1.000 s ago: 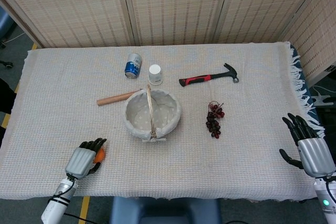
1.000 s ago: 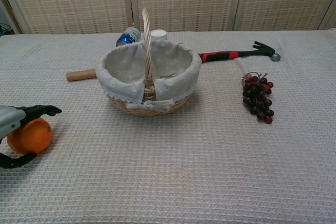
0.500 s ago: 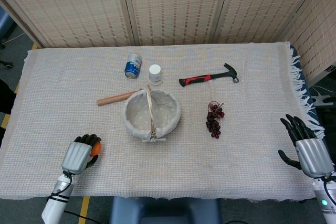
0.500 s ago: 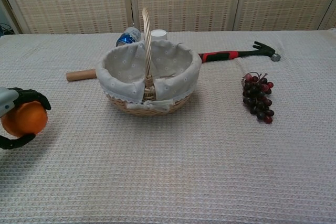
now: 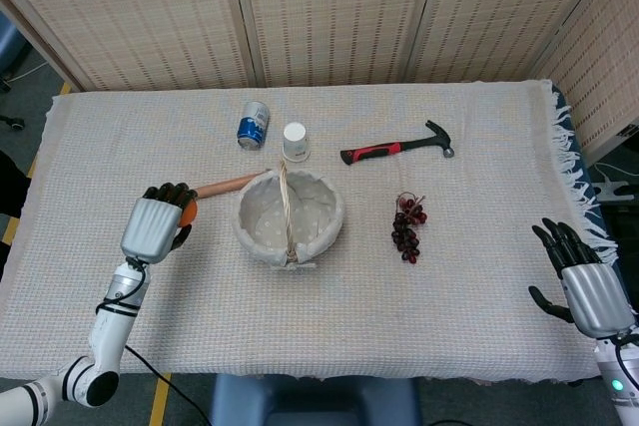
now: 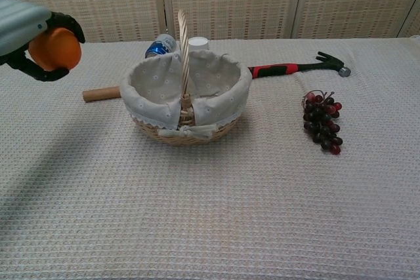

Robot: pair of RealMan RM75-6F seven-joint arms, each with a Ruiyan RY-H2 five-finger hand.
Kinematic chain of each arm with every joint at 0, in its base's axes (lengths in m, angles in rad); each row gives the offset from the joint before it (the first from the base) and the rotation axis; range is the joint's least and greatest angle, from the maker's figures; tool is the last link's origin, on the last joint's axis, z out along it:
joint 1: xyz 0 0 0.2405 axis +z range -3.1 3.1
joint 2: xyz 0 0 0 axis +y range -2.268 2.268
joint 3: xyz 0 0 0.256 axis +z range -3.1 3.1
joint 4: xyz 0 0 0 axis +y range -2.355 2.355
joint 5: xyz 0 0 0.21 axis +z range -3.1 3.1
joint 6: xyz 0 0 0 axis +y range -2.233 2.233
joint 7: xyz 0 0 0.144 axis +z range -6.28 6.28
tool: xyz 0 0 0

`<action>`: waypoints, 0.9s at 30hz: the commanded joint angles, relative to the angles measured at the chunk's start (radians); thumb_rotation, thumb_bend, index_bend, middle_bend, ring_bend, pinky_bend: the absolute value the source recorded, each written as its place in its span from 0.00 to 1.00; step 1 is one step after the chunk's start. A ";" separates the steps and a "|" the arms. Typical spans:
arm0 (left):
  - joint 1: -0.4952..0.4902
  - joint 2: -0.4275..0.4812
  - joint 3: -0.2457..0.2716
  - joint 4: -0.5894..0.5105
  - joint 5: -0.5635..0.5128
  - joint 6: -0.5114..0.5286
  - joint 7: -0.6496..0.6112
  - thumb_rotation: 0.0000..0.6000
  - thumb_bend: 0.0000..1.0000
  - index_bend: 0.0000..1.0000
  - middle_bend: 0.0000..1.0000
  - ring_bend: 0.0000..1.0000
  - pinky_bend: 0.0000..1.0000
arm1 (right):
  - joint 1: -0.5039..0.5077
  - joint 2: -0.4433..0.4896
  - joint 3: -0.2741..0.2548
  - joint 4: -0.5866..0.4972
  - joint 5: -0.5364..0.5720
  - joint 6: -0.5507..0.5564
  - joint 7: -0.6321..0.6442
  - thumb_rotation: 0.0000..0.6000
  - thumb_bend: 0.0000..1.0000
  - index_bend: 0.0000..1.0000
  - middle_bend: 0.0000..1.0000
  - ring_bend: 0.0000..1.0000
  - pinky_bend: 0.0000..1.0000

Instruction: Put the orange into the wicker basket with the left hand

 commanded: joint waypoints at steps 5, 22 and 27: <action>-0.075 -0.093 -0.020 0.041 -0.078 -0.049 0.020 1.00 0.44 0.35 0.43 0.56 0.69 | 0.000 0.001 -0.004 0.001 -0.006 0.000 0.000 1.00 0.19 0.00 0.00 0.00 0.24; -0.195 -0.154 -0.037 0.118 -0.186 -0.066 0.137 1.00 0.43 0.35 0.43 0.57 0.70 | 0.020 0.011 -0.019 -0.009 -0.004 -0.052 -0.024 1.00 0.19 0.00 0.00 0.00 0.24; -0.216 -0.149 -0.015 0.171 -0.181 -0.040 0.230 1.00 0.43 0.35 0.43 0.57 0.70 | 0.016 0.011 -0.019 -0.009 -0.006 -0.044 -0.020 1.00 0.19 0.00 0.00 0.00 0.24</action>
